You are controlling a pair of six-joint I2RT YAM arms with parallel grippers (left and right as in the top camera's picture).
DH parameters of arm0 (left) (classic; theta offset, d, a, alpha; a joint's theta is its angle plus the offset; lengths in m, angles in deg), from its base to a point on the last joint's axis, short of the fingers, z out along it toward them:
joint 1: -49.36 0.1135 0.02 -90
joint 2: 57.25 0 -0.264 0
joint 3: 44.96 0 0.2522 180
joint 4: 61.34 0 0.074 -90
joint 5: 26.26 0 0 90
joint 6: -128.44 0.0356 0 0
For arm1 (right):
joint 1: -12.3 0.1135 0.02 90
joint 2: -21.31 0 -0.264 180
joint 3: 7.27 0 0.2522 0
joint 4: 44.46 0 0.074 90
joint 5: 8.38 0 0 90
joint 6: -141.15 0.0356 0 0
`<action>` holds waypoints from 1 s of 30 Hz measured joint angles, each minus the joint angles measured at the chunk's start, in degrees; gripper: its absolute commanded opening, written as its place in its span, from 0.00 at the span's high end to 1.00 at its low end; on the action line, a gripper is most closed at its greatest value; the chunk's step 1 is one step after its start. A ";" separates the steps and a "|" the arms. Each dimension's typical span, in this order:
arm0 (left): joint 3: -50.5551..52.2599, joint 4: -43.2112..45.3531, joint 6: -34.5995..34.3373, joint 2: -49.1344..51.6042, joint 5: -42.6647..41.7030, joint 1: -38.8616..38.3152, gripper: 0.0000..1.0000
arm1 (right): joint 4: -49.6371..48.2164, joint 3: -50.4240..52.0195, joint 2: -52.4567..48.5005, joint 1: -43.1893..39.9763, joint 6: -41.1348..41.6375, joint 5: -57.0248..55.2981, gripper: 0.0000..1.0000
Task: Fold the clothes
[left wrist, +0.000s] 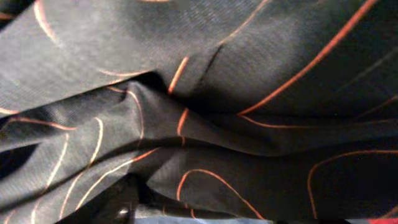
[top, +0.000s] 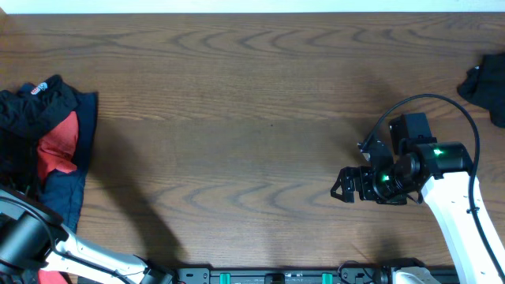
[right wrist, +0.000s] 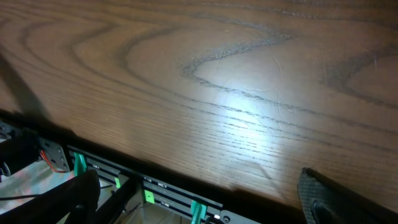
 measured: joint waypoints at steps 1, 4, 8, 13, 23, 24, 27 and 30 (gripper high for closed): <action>0.00 -0.04 0.11 0.00 -0.17 0.00 0.62 | 0.00 0.00 0.00 0.00 0.00 0.00 0.01; 0.00 -0.15 0.17 0.00 -1.22 0.00 0.78 | -0.07 0.00 0.00 0.00 0.00 0.00 0.01; 0.00 -0.33 0.28 0.00 -2.36 0.00 0.94 | -0.22 0.00 0.00 0.00 0.00 0.00 0.01; 0.00 -0.55 0.63 0.00 -2.56 0.00 0.94 | -0.22 0.00 0.00 0.00 0.00 0.00 0.01; 0.00 -0.90 0.61 -0.15 -2.73 -1.44 0.94 | -1.33 0.00 0.00 0.00 0.00 0.00 0.01; 0.00 -0.87 0.59 -0.37 -2.73 -2.05 0.94 | -1.42 0.00 0.00 0.00 0.00 0.00 0.01; 0.00 -0.66 0.35 -2.32 -2.73 -4.63 0.94 | -1.49 0.00 0.00 0.00 0.00 0.00 0.01; -0.66 -0.68 -0.57 -6.19 -2.73 -7.34 0.94 | -1.51 0.00 0.00 0.00 0.00 0.00 0.01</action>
